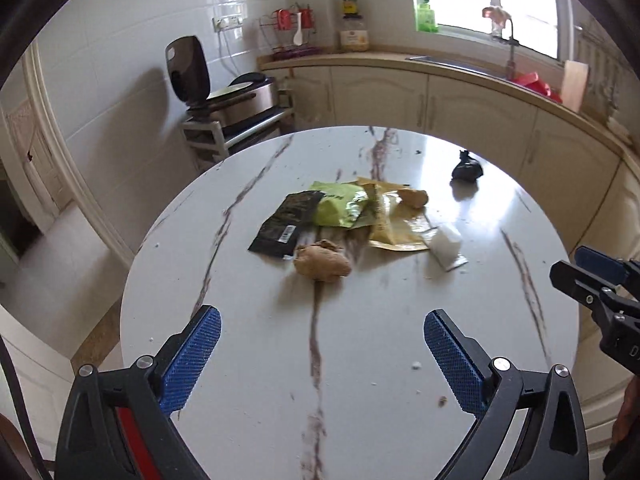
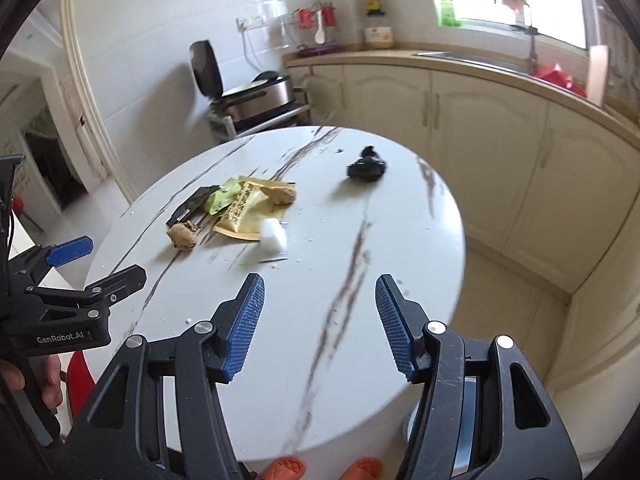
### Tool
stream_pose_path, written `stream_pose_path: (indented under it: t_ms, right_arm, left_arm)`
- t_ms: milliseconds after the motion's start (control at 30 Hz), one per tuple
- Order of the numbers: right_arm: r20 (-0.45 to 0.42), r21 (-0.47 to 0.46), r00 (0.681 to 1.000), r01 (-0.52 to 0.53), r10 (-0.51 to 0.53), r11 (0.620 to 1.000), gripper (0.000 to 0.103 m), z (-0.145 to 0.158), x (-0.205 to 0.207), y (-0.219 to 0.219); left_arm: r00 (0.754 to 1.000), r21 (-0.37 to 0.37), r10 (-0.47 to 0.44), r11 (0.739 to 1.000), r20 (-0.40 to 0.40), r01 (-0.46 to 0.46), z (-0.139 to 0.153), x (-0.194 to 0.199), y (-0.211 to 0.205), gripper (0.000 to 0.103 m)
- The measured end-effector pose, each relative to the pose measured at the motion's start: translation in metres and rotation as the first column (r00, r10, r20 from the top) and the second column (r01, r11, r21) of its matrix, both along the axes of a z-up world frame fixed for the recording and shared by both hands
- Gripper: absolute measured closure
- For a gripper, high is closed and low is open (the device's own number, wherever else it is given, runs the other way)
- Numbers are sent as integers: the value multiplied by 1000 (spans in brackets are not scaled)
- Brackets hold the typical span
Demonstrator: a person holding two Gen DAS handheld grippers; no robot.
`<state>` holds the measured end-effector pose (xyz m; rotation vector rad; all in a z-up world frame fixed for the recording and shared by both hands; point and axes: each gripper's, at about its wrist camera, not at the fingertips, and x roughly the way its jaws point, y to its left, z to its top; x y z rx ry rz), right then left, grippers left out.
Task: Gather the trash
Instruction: 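Move the left tool to the table while the right tool grasps the white plastic cup, then grasp the brown crumpled lump with the left tool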
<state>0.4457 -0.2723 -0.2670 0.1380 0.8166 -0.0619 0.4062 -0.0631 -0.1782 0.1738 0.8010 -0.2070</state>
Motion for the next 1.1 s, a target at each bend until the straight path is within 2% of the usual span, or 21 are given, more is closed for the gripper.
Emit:
stream_pose_path:
  t_ms: [67,133,233,300,367,400,600,667,733,767,900,1000,1100]
  right_arm:
    - [-35,-2,999,-37,37,999,48,-11,27,14]
    - [-71,-13,996,-57,56,998,51,-22,48,24]
    - [-114,-30,991,-77,73,997,58,-38,76,30]
    - [-142,-45,987,-78,70,996,68,-47,90,31]
    - [-157,-46,985,-83,75,995,72,-54,97,30]
    - [-165,-51,983,-87,78,995,82,-56,98,29]
    - [-136,-48,985,-110,103,993,83,-53,91,25]
    - [-125,-37,987,-109,104,993,83,-50,87,22]
    - [-116,-29,987,-111,107,993,83,-47,83,20]
    - [-109,-26,988,-112,109,993,83,-45,81,19]
    - [-91,-19,989,-120,118,993,83,-38,77,19]
    - [-76,-9,989,-124,123,992,84,-32,70,18]
    - [-62,3,990,-127,127,992,84,-27,60,18]
  left_arm:
    - [999,-16,17,1000,-30,-18,-9,16,8,3]
    - [998,-14,28,999,-56,-29,-16,50,23,3]
    - [996,-48,24,998,-91,-28,-23,79,30,3]
    - [994,-62,14,998,-109,-21,-29,95,34,3]
    - [993,-56,11,998,-117,-18,-38,109,32,3]
    - [993,-58,6,998,-121,-13,-41,114,30,3]
    - [990,-50,11,999,-139,-18,-54,140,19,3]
    - [989,-41,15,999,-145,-21,-58,150,15,7]
    - [986,-22,23,999,-167,-27,-63,158,11,20]
    - [986,-45,11,999,-166,-19,-62,160,11,24]
    - [987,-61,-14,998,-160,5,-59,157,8,56]
    - [987,-55,-18,998,-159,9,-58,151,9,56]
    - [986,-97,-21,995,-165,4,-56,140,17,57]
